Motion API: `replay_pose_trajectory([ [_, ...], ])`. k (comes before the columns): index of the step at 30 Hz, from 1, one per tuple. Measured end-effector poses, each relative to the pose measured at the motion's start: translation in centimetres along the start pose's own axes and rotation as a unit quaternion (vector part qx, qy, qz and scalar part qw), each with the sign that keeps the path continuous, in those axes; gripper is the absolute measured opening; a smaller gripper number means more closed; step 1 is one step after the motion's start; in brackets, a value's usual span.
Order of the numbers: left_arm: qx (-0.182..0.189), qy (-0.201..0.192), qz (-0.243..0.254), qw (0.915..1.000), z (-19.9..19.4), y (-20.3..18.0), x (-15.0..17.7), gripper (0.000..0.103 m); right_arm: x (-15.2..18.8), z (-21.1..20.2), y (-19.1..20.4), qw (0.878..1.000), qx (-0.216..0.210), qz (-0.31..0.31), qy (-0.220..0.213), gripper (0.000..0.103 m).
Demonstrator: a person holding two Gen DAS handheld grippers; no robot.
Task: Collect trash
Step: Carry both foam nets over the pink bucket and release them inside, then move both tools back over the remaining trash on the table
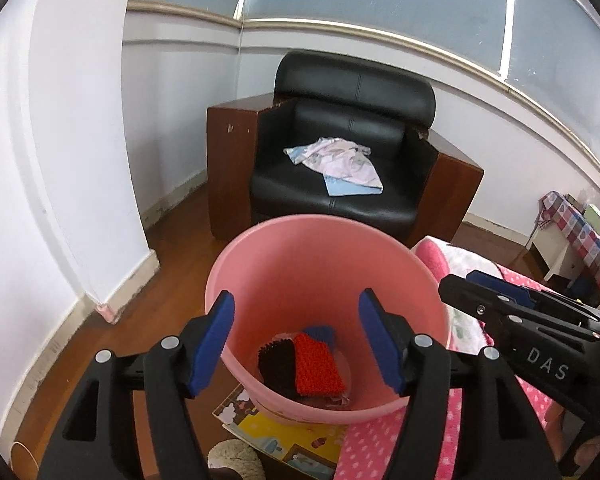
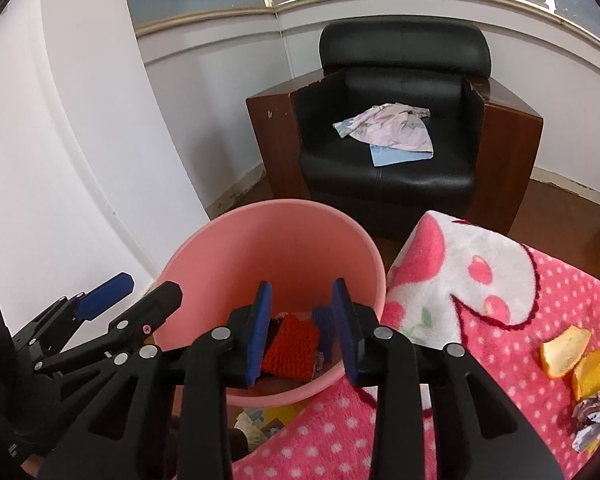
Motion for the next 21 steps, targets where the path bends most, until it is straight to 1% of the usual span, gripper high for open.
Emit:
replay_pose_trajectory([
  [4,0.009,-0.016,0.017,0.9997,-2.1,-1.6,0.0,0.063,0.7,-2.0,-0.5,1.0,0.006,0.006,-0.011,0.032],
  [8,0.021,-0.023,0.016,0.9994,-3.8,-3.3,0.4,0.063,2.6,-4.1,-1.7,1.0,0.025,0.012,-0.013,0.032],
  [12,0.032,-0.018,0.014,0.9992,-4.7,-5.7,1.8,0.063,5.1,-6.4,-3.7,0.998,0.058,0.014,-0.012,0.032],
  [15,0.047,-0.012,0.017,0.9987,-5.0,-7.6,2.7,0.06,7.1,-8.3,-5.5,0.997,0.08,0.021,-0.012,0.032],
  [21,0.079,0.0,0.058,0.9952,-5.6,-12.9,4.5,0.059,10.4,-12.1,-9.8,0.992,0.109,0.059,-0.016,0.032],
])
Point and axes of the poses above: each gripper's, at about its wrist camera, not at the fingertips, and z roughly the way its jaws point, y to its left, x to its underside, the point moved 6 cm from there along z, roughly the way its jaws point, and after that the axes turned 3 degrees about x, right-handed, at the moved point
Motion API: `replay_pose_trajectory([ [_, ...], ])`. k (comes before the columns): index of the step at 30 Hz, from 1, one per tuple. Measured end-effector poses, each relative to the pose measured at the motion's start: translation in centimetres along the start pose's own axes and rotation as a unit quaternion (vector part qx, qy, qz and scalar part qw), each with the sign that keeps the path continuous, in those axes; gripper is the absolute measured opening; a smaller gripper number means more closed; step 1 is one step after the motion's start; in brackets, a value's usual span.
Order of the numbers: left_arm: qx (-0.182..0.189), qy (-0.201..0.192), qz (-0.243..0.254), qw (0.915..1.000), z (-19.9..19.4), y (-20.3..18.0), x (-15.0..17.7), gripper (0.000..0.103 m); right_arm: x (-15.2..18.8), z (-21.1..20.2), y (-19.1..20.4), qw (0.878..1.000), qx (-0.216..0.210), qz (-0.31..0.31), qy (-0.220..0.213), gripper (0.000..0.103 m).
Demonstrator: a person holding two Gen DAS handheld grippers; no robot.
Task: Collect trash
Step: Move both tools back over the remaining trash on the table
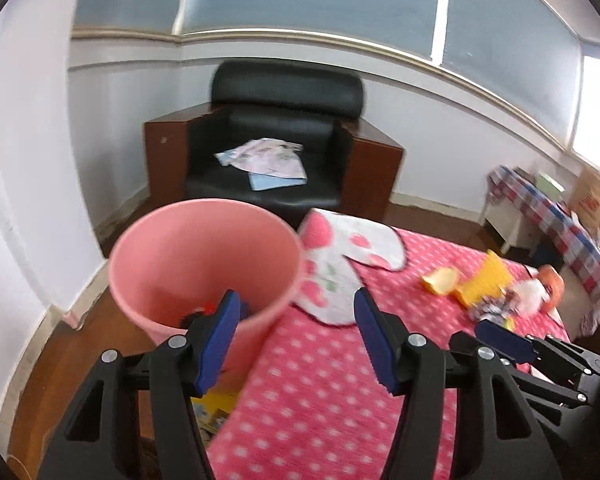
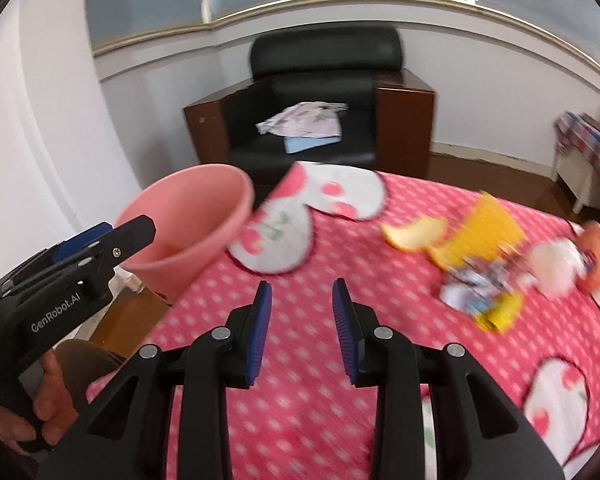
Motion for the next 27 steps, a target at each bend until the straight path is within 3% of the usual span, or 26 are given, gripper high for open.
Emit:
replay_pose_trajectory([
  [6,0.027,0.013,0.034,0.999,0.6,-4.2,0.9,0.059,1.4,-2.3,-5.9,0.998,0.041,0.043,-0.017,0.032],
  [14,0.098,0.025,0.086,0.9911,1.9,-10.3,1.8,0.059,2.9,-3.3,-13.9,0.99,0.082,0.113,-0.02,0.032],
  [20,0.159,0.039,0.153,0.9746,3.2,-16.3,2.4,0.059,3.5,-3.2,-17.7,0.985,0.085,0.151,-0.019,0.032],
  [25,0.188,0.045,0.206,0.9595,4.9,-20.7,2.9,0.059,3.3,-2.9,-20.6,0.98,0.072,0.184,-0.019,0.032],
  [27,0.191,0.047,0.219,0.9558,5.6,-21.6,3.2,0.059,2.9,-2.8,-21.3,0.979,0.069,0.192,-0.023,0.041],
])
Point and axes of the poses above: each gripper's, at about its wrist camera, not at the fingertips, and z roughly the way its jaws point, y to its left, x to its underside, the point moved 6 cm from there along z, roughly the way its jaws point, and after that the axes turned 3 degrees about x, right-handed, at the moved point
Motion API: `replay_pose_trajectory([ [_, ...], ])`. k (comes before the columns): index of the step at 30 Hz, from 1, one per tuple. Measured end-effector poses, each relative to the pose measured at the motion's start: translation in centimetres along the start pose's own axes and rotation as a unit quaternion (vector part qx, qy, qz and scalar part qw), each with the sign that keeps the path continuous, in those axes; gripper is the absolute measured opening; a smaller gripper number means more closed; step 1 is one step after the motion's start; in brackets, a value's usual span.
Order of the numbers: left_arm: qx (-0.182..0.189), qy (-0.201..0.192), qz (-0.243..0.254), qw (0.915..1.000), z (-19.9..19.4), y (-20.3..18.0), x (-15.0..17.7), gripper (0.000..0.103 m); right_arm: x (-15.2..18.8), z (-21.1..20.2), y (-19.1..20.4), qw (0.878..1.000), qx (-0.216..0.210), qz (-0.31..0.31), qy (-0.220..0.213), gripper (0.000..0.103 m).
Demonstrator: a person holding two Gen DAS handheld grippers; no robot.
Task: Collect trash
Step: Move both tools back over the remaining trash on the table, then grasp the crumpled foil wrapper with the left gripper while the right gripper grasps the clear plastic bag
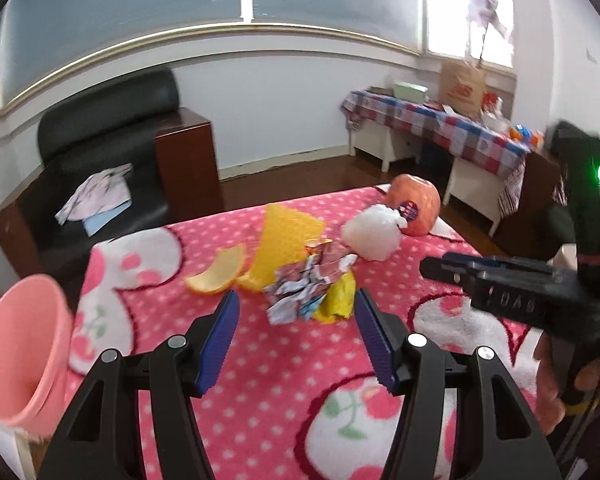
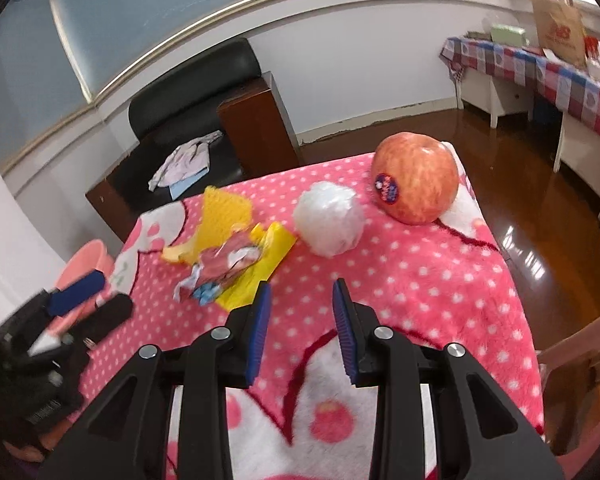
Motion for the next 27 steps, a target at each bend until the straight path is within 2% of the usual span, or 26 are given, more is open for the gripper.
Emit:
replay_pose_trajectory([
  [1,0.0,0.004,0.005,1.0,0.6,-0.3,0.0,0.059,-0.4,0.1,-0.3,1.0,-0.002,0.004,-0.005,0.048],
  [2,0.0,0.007,0.005,1.0,1.1,-0.3,0.1,0.059,-0.9,0.2,-0.5,1.0,-0.004,0.007,-0.008,0.05],
  [10,-0.002,0.033,0.002,0.9994,4.8,0.1,0.3,0.059,-4.0,3.0,-0.4,1.0,0.001,-0.008,-0.016,0.05],
  [12,-0.003,0.036,0.001,0.9994,5.4,0.2,0.3,0.056,-4.5,3.8,-0.1,1.0,0.001,-0.014,-0.013,0.051],
  [15,-0.007,0.049,0.003,0.9988,6.6,0.5,0.4,0.043,-4.8,5.4,0.2,1.0,0.01,-0.027,-0.004,0.051],
  [17,-0.001,0.061,-0.002,0.9981,7.3,0.4,0.7,0.027,-4.6,6.6,0.2,0.999,0.016,-0.032,0.009,0.051],
  [20,0.01,0.069,-0.007,0.9975,7.4,0.3,1.3,0.008,-4.2,7.6,-0.1,0.999,0.021,-0.034,0.023,0.051],
  [22,0.015,0.067,-0.011,0.9976,7.2,0.4,1.4,0.005,-4.0,8.1,-0.3,0.999,0.023,-0.034,0.025,0.051],
  [27,0.024,0.057,-0.023,0.9978,6.0,0.7,1.4,0.004,-3.9,7.8,-0.4,0.999,0.013,-0.029,0.02,0.05],
])
Point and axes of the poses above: each gripper's, at about its wrist camera, not at the fingertips, and z roughly the way its jaws point, y to its left, x to its underside, the point moved 6 cm from there along z, roughly the way its jaws point, and after that the axes turned 3 degrees about x, right-handed, at the moved point
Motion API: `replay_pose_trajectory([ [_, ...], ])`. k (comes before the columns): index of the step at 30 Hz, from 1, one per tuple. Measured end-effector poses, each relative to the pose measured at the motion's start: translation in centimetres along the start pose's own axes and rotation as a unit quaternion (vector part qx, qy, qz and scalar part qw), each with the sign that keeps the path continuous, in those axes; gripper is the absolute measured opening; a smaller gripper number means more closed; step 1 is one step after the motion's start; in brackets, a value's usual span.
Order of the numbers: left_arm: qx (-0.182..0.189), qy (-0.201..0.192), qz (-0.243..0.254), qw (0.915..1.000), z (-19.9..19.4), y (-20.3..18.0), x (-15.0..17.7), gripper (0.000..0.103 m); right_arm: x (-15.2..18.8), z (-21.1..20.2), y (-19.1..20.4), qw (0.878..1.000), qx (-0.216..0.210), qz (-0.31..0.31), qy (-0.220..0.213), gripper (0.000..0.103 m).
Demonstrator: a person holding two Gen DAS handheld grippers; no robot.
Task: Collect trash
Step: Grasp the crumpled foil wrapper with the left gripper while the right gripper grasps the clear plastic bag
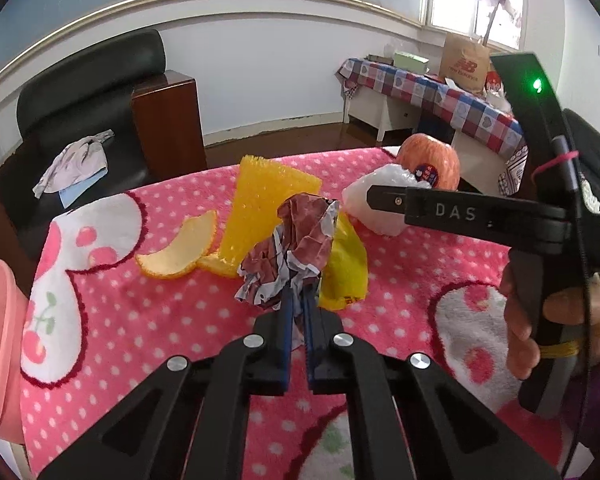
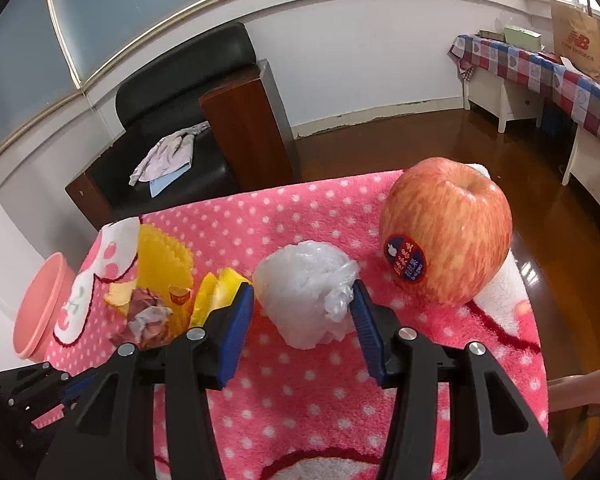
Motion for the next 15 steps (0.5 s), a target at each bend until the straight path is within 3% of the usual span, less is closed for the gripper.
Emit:
replay_pose_trajectory([
  [2,0.002,-0.005,-0.005,1.0,-0.7,0.1,0.0,0.004,0.0,-0.2,-0.1,1.0,0.0,0.001,-0.001,0.037],
  [5,0.003,-0.011,-0.016,0.9998,-1.7,0.3,0.0,0.004,0.2,-0.9,-0.1,1.0,-0.006,0.005,-0.006,0.03],
  [15,-0.016,-0.029,-0.053,0.998,-4.8,1.5,0.4,0.004,1.3,-5.5,0.9,0.999,-0.021,0.017,-0.039,0.027],
])
Point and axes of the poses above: each gripper's, at about its wrist camera, not at the fingertips, and z roughly the way its jaws point, y to its left, x to its underside, the point moved 6 cm from there along z, roughly the way its jaws point, and after that the axes turned 3 degrees about x, right-handed, at the moved point
